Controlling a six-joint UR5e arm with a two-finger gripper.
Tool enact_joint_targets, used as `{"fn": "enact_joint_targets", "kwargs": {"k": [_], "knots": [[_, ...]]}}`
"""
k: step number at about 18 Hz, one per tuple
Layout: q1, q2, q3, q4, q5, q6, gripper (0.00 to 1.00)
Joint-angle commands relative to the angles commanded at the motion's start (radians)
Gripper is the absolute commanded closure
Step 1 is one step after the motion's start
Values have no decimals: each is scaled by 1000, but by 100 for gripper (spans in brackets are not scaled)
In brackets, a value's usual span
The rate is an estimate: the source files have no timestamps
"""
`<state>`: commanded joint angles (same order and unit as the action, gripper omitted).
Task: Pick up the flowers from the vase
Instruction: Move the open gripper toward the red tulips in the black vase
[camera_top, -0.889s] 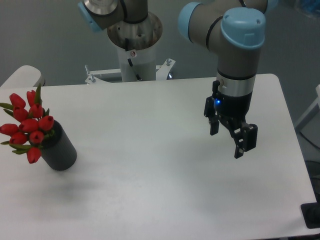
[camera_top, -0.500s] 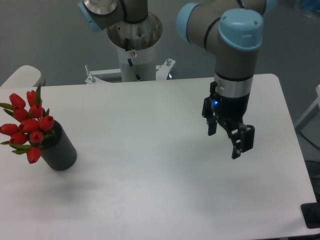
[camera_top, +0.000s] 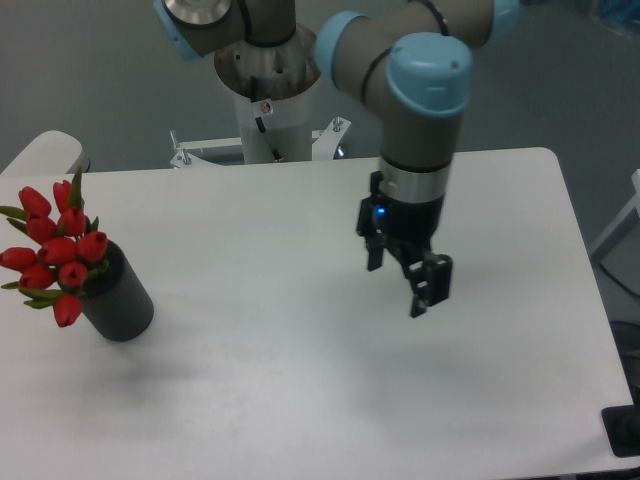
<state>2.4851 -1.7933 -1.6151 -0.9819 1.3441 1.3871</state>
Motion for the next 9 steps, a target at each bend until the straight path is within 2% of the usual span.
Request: {"fn": "enact_joint_targets", "kwargs": {"k": [4,9], "knots": [[6,49,-90,8,-216,-108,0],[-9,130,-224,9,-324,-148,0]]}}
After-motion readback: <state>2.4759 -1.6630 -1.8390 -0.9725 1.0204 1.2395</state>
